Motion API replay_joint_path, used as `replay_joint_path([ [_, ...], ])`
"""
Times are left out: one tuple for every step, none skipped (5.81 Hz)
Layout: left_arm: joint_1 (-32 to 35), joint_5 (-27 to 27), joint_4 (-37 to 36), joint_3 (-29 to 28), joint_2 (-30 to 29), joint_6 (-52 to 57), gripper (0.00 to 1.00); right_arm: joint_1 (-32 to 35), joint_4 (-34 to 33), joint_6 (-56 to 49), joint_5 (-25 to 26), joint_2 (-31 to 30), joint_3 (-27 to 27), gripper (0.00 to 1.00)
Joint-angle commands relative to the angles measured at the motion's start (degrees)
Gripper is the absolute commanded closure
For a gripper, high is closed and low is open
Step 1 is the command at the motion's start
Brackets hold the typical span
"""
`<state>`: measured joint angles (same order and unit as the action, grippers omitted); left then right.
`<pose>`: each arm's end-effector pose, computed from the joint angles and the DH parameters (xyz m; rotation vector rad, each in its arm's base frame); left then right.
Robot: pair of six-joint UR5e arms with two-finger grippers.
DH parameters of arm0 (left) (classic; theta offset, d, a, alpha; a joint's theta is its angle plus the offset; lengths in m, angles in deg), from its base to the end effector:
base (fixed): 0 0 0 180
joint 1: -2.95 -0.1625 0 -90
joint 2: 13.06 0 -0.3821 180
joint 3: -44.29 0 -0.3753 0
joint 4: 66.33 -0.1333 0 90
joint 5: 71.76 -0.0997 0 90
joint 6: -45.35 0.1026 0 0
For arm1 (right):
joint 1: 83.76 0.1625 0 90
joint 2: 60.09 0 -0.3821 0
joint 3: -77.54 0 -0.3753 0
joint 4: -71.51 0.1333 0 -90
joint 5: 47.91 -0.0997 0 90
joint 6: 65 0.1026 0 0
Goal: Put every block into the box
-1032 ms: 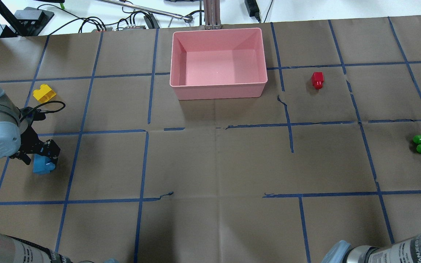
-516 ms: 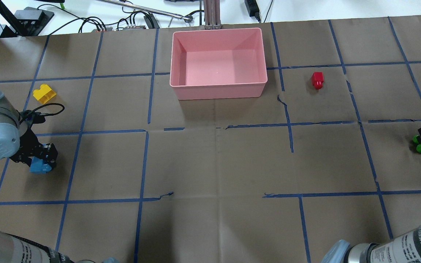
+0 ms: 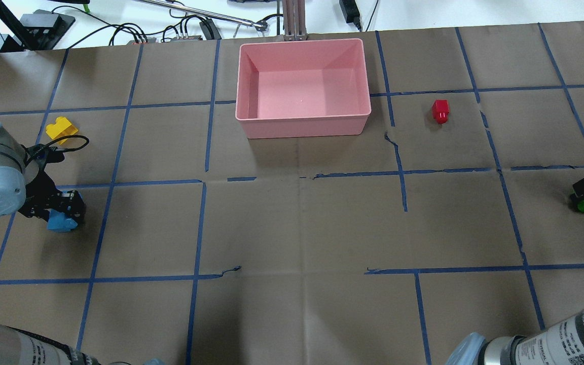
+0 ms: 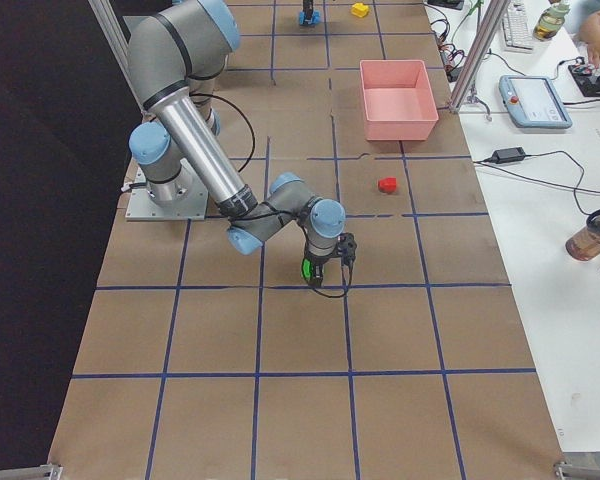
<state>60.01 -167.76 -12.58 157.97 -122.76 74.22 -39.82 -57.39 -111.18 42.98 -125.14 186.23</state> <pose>0.1624 -0.4761 0.1508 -0.1001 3.1041 0.2496 -0.2857 -0.4582 0.1395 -0.0042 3.0909 0.1060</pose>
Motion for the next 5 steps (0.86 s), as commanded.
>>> replay_joint_path([
  [6.6,5.2,1.8,-5.6,1.5,-0.6,1.0,0.0,0.1,0.6,0.0,0.0,-0.1,0.34],
  [13.0,6.7,7.6,-13.1,0.6,-1.9,1.0,0.2,0.1,0.6,0.1,-0.3,-0.1,0.47],
  [18.5,6.8,13.8,-21.3,-1.6,-4.9,1.0,0.6,0.2,0.3,0.2,-0.8,-0.6,0.47],
  [23.8,6.5,16.3,-28.4,-4.9,-6.9,1.0,1.2,0.9,0.3,-0.4,-2.1,-1.9,0.47],
  [29.3,6.8,16.5,-34.0,-8.4,-8.9,1.0,3.2,2.9,0.6,-0.4,-4.4,-3.5,0.47],
])
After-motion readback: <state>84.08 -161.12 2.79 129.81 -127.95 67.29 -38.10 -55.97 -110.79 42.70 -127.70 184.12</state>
